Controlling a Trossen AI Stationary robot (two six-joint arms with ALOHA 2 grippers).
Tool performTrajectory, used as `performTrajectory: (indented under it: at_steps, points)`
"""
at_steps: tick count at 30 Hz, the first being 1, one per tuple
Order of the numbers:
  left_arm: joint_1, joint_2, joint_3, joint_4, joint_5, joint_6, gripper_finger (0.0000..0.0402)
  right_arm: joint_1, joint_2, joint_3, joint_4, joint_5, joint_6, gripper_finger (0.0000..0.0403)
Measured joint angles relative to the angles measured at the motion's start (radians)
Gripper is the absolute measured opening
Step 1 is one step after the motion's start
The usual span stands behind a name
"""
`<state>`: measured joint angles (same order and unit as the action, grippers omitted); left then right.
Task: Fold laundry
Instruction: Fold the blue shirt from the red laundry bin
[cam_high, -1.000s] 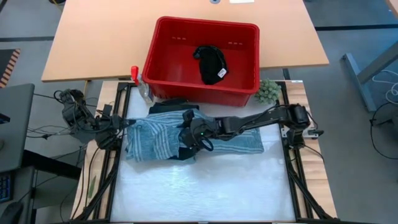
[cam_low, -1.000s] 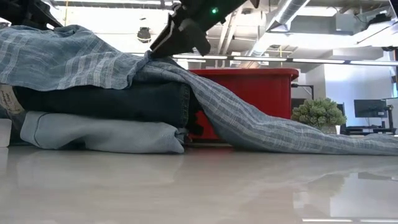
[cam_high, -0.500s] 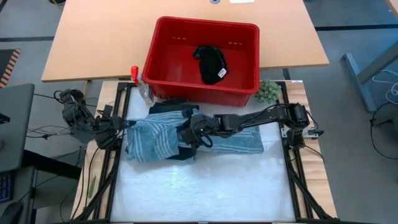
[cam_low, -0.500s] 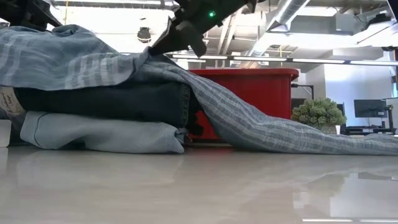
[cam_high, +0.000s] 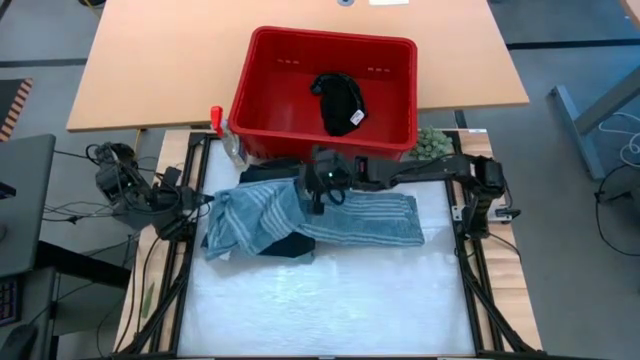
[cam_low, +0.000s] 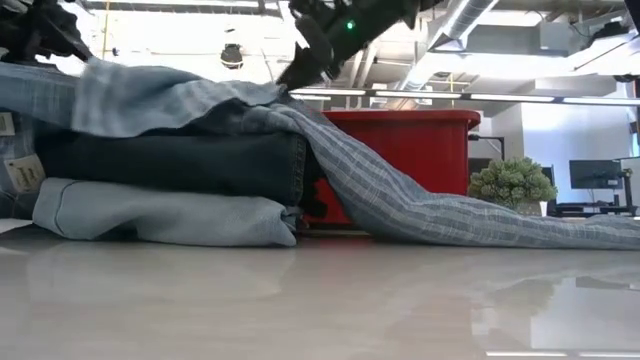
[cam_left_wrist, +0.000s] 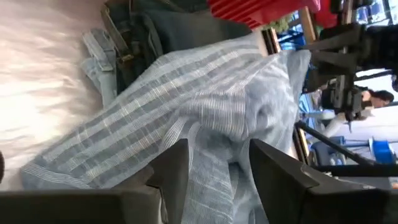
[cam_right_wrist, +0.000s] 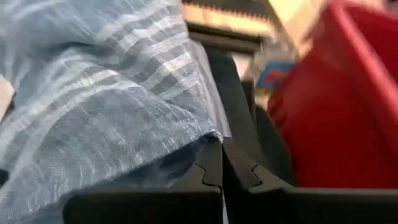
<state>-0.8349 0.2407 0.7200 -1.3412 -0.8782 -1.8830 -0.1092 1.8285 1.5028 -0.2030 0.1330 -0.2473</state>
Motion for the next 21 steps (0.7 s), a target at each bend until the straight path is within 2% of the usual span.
performTrajectory:
  at_steps: [4,9,14,19,21]
  points:
    - [0.0,0.0,-0.032,0.039,-0.055,-0.01,0.0157,-0.056,0.01,-0.002,-0.031,-0.05,0.12,0.0017]
    - [0.0,0.001,-0.122,0.276,-0.106,0.119,0.0158,-0.084,0.01,-0.002,-0.028,-0.061,0.217,0.0017]
    - [0.0,0.001,-0.181,0.446,-0.163,0.214,0.0158,-0.083,0.011,-0.002,-0.032,-0.062,0.216,0.0017]
    - [0.0,0.001,-0.246,0.469,-0.154,0.059,0.0158,-0.083,0.011,-0.002,-0.033,-0.063,0.214,0.0019]
    - [0.0,0.001,-0.275,0.469,-0.18,0.006,0.0158,-0.083,0.011,-0.002,-0.032,-0.063,0.213,0.0022]
